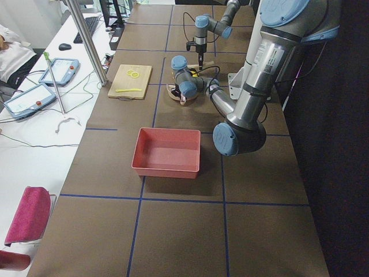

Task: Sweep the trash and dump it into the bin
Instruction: 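Sweep the corn, potato and ginger into the dustpan with the brush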

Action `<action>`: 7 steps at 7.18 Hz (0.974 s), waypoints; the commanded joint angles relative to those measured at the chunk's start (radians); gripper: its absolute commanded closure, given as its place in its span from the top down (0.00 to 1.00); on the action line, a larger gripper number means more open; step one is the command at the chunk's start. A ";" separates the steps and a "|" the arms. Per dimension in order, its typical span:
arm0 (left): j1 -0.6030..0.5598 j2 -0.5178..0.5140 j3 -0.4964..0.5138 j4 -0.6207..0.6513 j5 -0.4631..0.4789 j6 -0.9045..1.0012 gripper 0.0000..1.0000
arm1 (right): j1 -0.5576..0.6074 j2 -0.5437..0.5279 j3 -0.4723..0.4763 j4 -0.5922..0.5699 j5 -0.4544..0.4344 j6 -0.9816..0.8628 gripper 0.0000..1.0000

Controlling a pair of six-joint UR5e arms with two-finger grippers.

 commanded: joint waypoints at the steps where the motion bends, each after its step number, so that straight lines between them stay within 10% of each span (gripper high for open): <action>1: 0.000 -0.002 -0.001 0.000 0.000 0.000 0.01 | -0.009 0.033 -0.025 0.000 -0.008 0.001 0.00; 7: 0.000 -0.002 -0.001 0.000 0.000 -0.001 0.01 | -0.043 0.163 -0.137 0.000 -0.025 0.033 0.00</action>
